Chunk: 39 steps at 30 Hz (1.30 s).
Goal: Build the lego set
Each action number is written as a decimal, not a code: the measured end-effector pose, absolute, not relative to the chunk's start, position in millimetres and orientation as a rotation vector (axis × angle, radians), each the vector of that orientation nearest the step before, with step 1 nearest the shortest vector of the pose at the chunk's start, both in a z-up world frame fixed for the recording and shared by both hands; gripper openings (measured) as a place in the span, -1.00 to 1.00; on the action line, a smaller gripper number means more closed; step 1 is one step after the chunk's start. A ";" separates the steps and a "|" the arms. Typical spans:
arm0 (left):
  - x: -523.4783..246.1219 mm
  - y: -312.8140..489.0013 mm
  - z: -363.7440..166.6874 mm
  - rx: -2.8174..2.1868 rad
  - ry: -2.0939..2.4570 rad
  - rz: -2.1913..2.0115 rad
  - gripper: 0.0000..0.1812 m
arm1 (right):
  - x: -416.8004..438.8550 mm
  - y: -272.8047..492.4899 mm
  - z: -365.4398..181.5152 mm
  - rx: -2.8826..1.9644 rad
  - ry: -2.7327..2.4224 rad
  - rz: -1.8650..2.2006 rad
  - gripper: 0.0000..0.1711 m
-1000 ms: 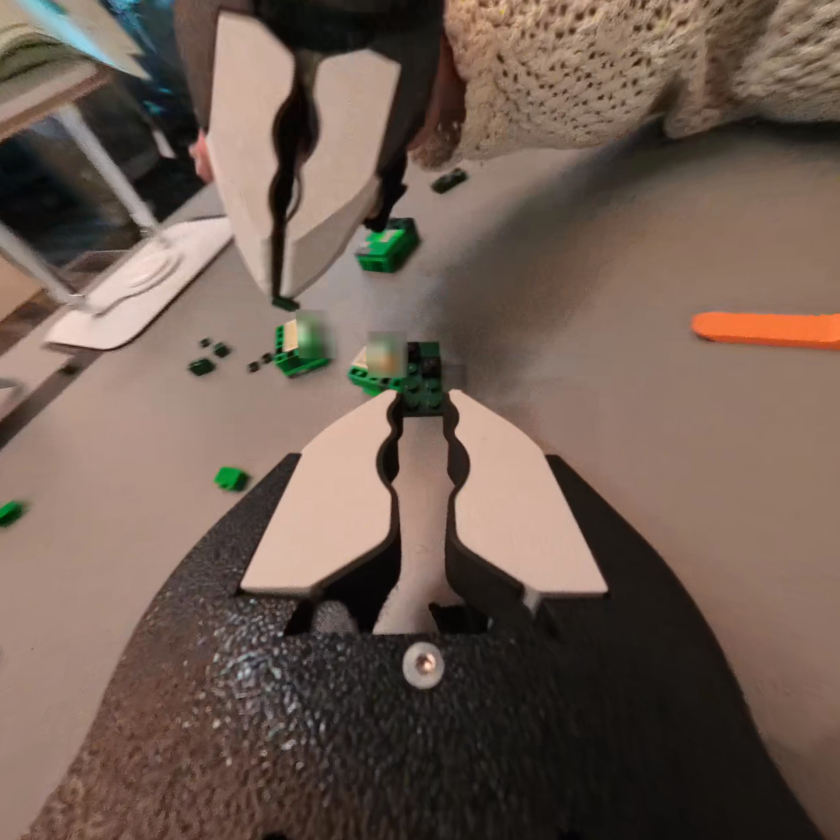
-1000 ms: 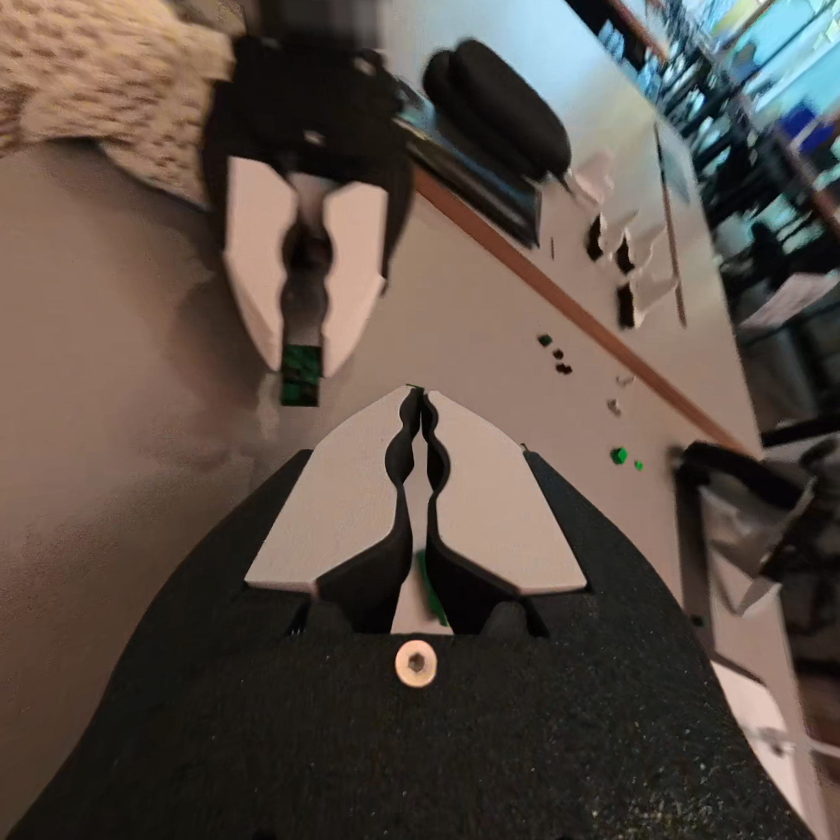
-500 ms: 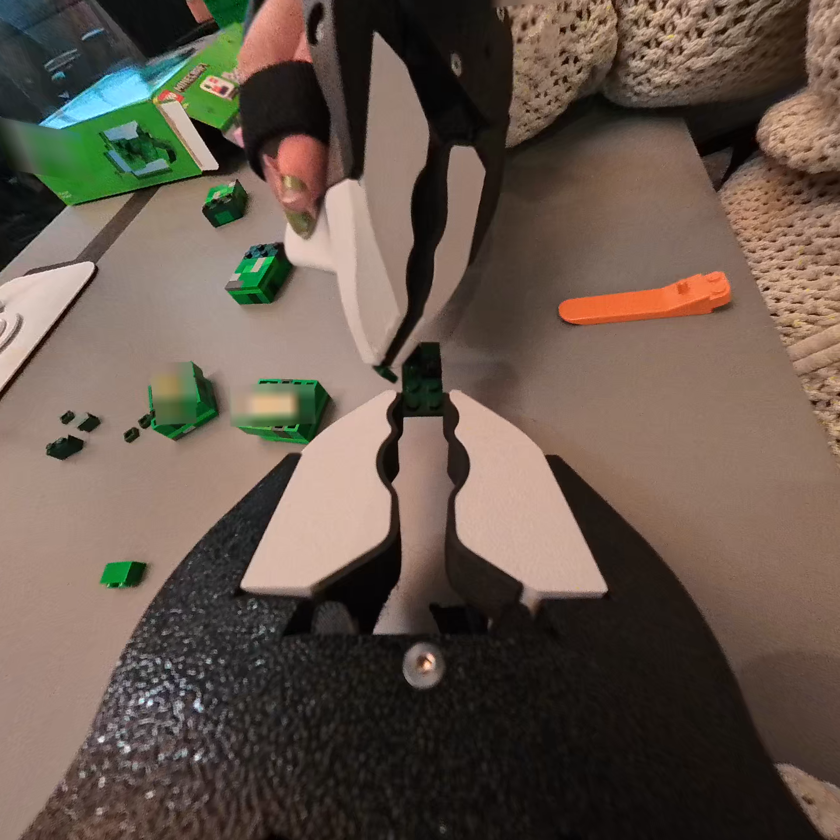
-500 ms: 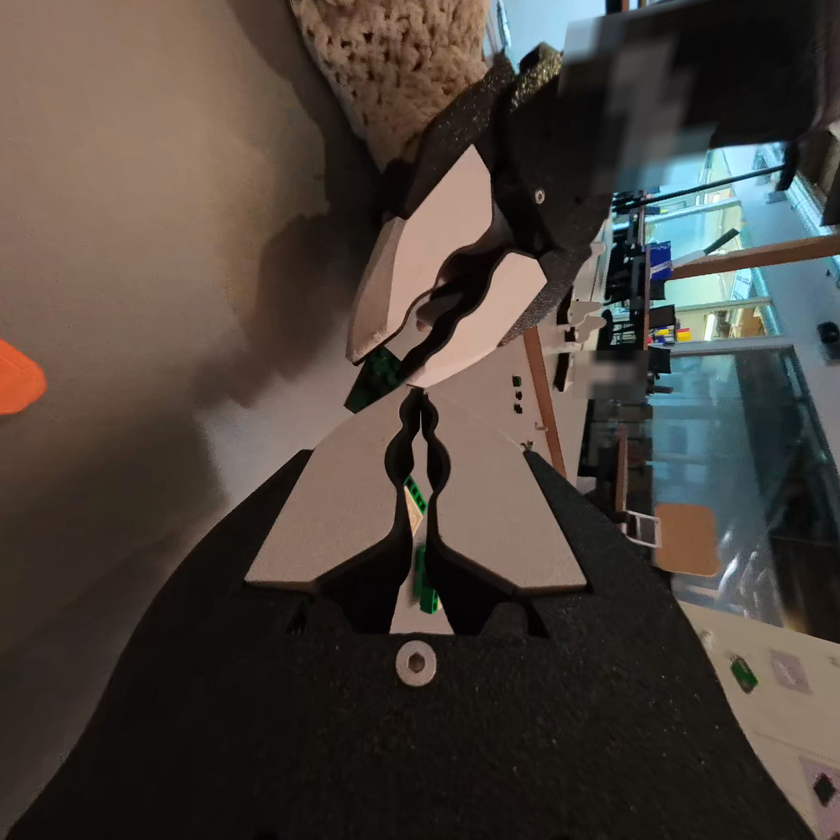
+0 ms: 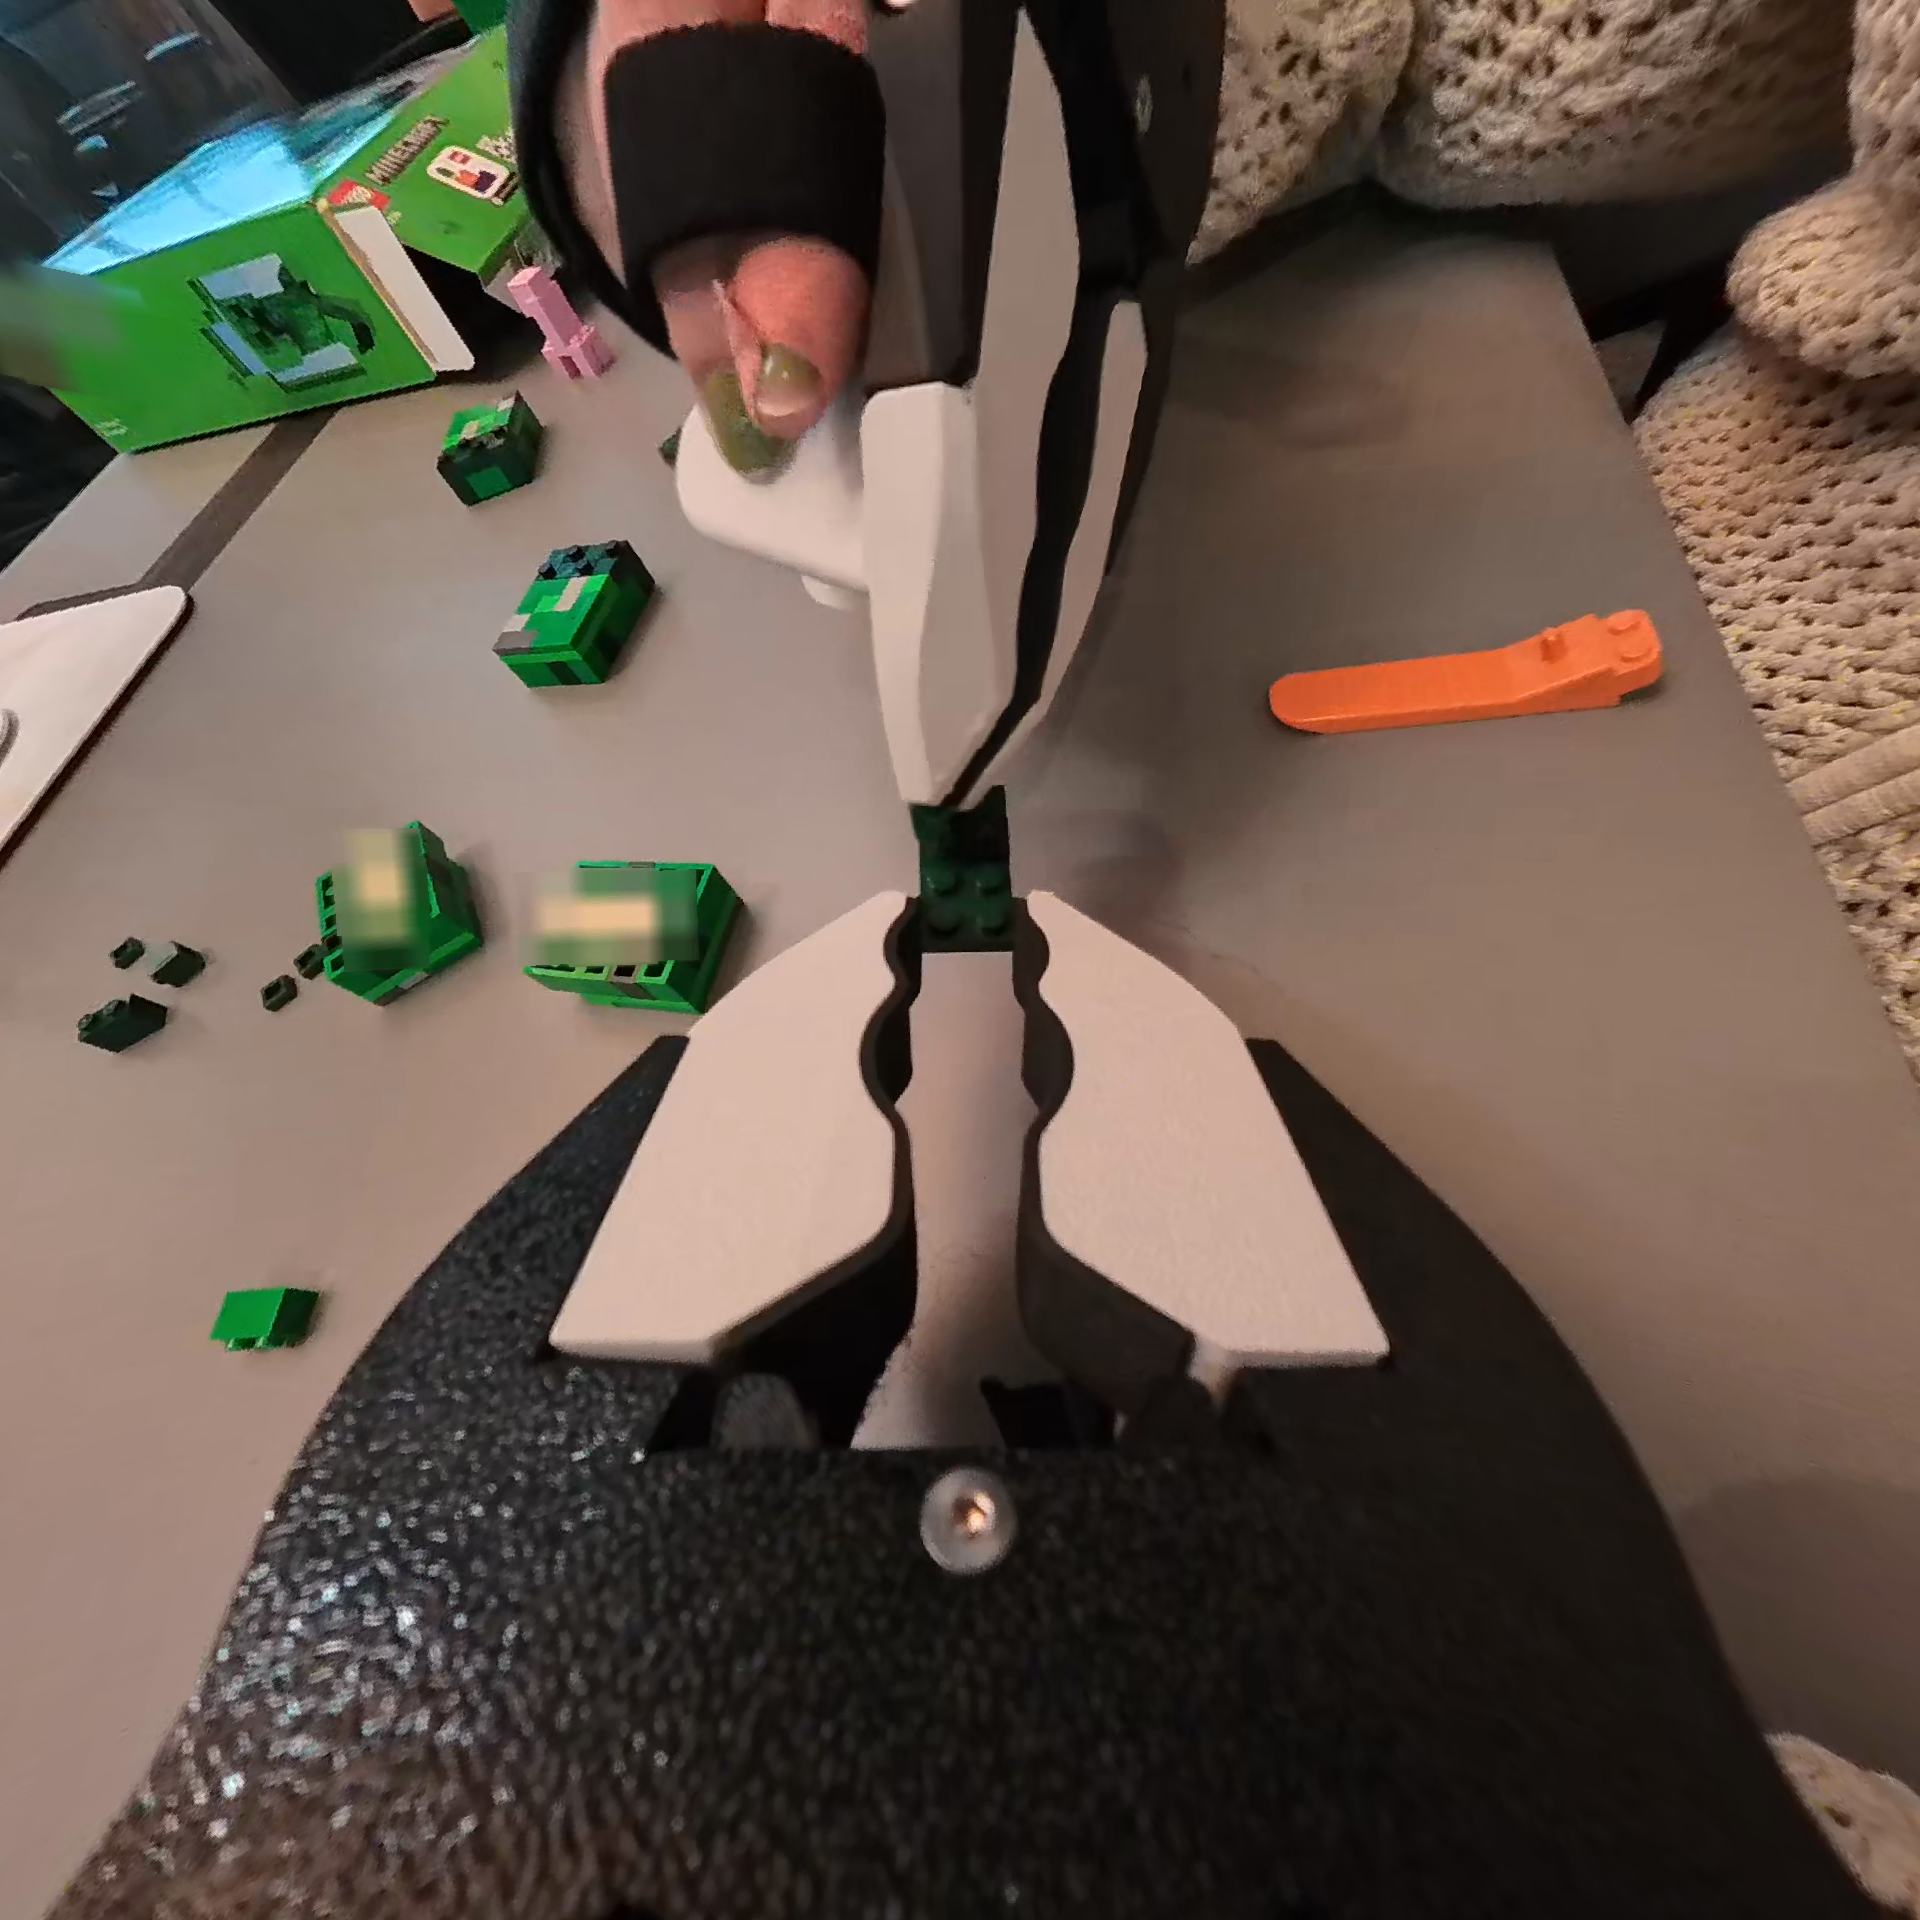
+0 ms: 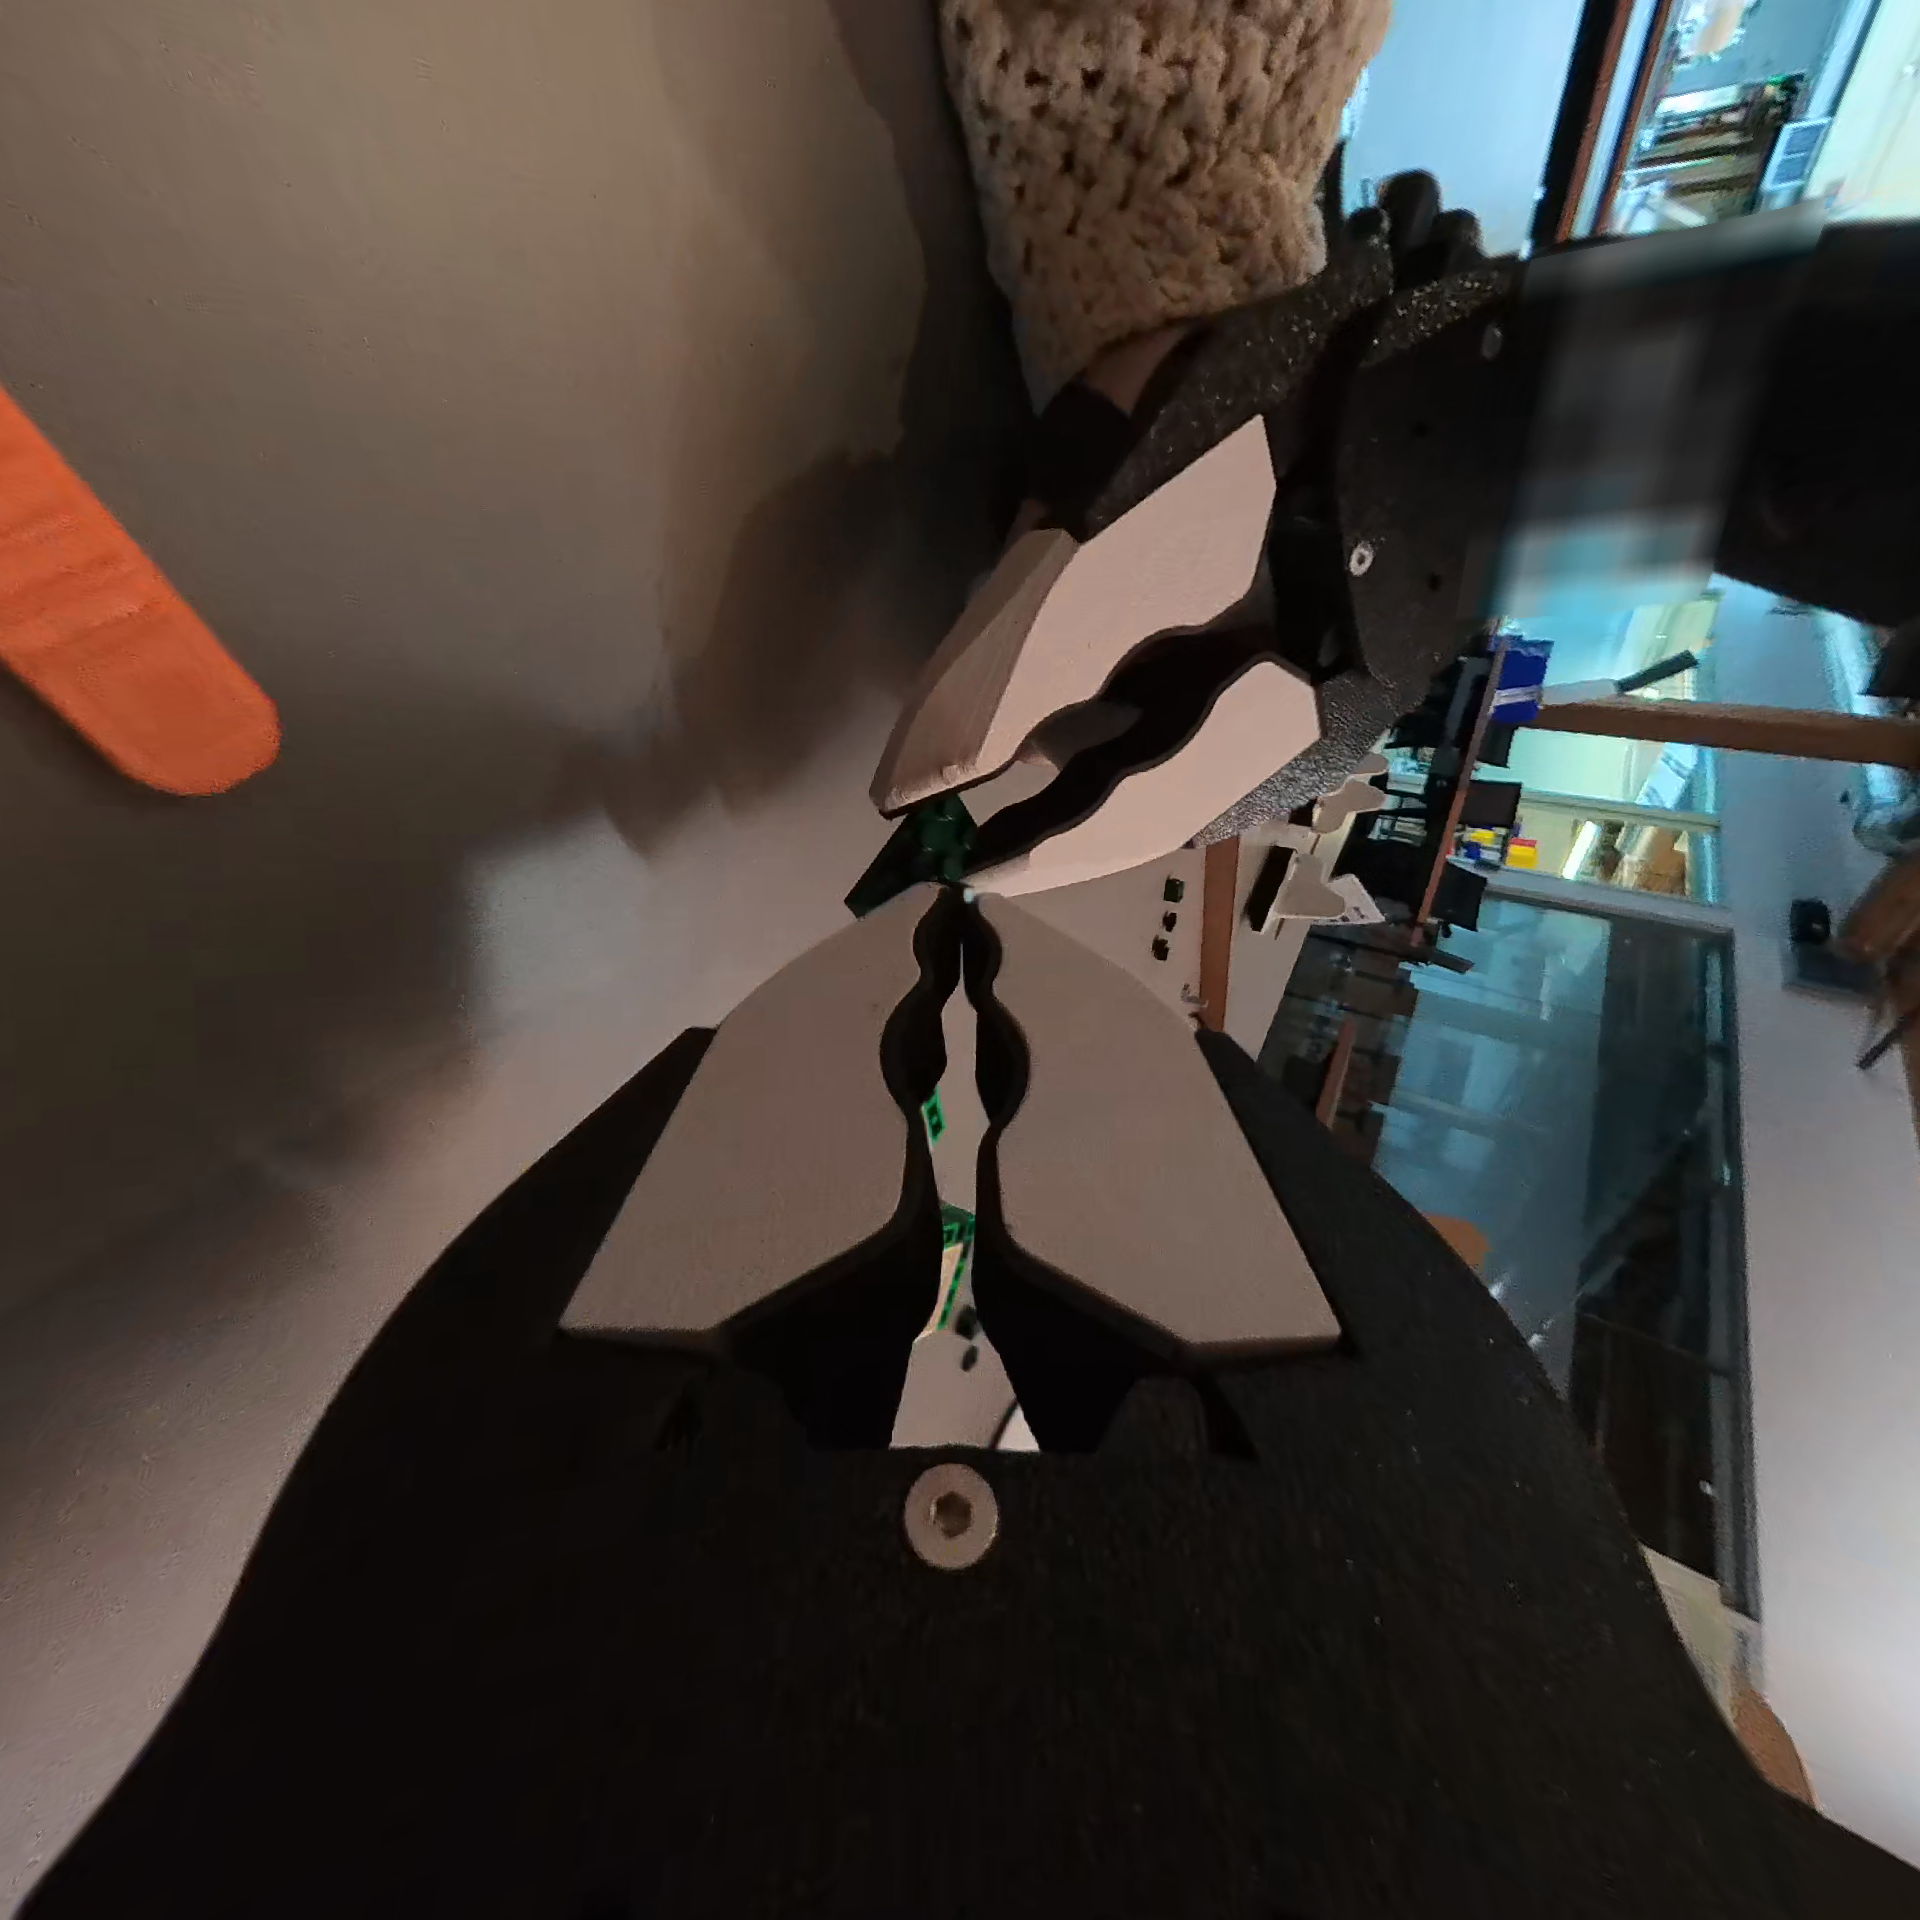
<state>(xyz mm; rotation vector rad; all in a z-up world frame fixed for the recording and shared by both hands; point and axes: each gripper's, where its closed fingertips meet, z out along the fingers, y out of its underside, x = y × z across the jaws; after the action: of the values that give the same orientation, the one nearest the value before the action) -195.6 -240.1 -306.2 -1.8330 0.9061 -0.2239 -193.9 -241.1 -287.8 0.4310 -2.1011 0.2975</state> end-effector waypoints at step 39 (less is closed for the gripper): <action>-201.9 -236.3 -317.8 -1.945 0.869 -0.213 -0.82 | -198.7 -243.2 -300.4 -0.337 -2.532 0.781 -0.91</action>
<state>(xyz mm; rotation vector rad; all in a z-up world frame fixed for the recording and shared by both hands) -201.9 -236.3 -317.8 -1.9454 0.8694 -0.2134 -198.7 -243.2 -300.4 -0.3375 -2.5323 0.7813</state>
